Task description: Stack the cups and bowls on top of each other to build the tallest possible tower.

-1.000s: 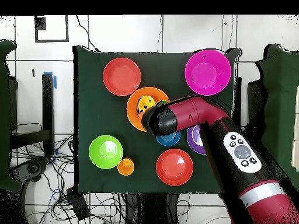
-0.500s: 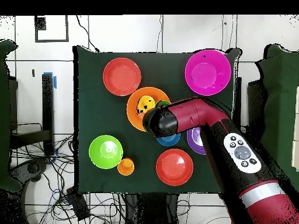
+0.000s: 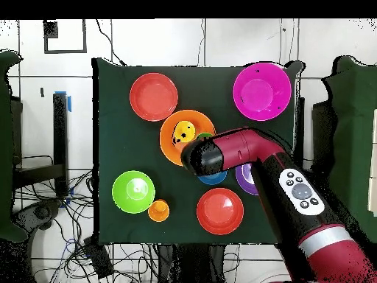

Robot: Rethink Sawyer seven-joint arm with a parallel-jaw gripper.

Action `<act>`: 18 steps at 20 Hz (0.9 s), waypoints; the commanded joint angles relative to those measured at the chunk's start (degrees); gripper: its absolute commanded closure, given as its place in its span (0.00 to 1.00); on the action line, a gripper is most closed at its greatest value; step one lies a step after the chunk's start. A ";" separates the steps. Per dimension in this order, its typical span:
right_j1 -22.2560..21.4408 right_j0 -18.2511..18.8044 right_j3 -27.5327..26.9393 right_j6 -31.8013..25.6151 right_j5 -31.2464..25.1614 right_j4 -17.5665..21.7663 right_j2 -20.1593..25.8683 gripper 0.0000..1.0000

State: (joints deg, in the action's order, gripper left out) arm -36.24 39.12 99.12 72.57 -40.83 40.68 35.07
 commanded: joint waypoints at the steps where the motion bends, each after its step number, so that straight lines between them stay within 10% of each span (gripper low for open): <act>1: 3.22 -2.75 0.10 5.43 3.43 1.89 -3.46 1.00; 18: 4.31 -3.60 0.32 6.09 6.83 1.91 -5.02 1.00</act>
State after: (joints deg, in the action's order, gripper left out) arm -34.70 37.78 99.13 72.57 -37.59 40.83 32.75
